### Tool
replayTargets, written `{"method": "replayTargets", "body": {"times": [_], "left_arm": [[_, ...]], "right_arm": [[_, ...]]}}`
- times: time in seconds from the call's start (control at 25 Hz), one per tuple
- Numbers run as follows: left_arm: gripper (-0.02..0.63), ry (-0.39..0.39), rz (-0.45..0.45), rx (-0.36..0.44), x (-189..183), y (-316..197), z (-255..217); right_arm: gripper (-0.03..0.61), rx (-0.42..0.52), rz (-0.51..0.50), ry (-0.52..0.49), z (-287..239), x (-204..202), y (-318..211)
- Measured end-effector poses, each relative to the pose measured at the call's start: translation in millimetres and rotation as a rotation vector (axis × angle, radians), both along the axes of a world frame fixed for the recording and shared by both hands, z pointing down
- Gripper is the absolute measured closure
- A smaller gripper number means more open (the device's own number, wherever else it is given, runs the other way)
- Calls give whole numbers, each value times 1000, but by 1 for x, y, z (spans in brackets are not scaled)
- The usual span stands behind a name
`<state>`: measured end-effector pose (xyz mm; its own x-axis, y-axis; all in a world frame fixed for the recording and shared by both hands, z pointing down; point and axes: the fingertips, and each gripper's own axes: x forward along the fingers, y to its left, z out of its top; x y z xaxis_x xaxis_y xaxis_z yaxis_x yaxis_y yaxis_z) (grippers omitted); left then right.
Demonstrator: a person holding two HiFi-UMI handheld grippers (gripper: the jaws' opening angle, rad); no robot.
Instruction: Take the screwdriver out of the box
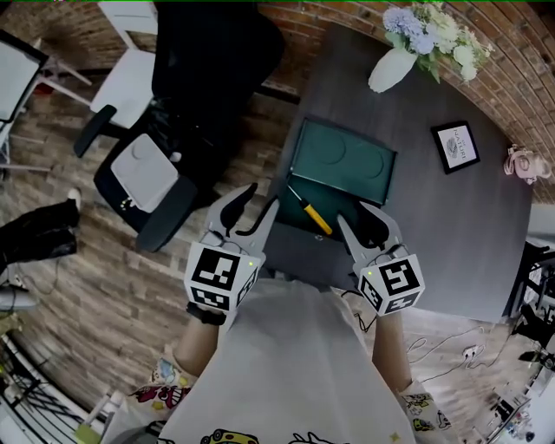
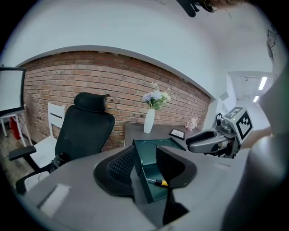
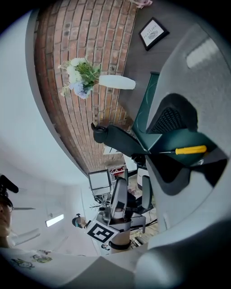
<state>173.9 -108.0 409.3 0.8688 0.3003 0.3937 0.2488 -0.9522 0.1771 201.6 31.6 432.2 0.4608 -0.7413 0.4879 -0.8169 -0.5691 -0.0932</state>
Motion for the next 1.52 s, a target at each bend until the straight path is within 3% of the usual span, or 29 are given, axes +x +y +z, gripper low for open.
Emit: {"method": "replayTargets", "body": {"times": [0.56, 1.52], "left_arm": [[462, -47, -38, -24, -13, -10, 22], [463, -84, -56, -53, -22, -5, 45]], "right_arm": [[433, -106, -140, -134, 61, -8, -36], [429, -310, -266, -323, 145, -16, -42]]}}
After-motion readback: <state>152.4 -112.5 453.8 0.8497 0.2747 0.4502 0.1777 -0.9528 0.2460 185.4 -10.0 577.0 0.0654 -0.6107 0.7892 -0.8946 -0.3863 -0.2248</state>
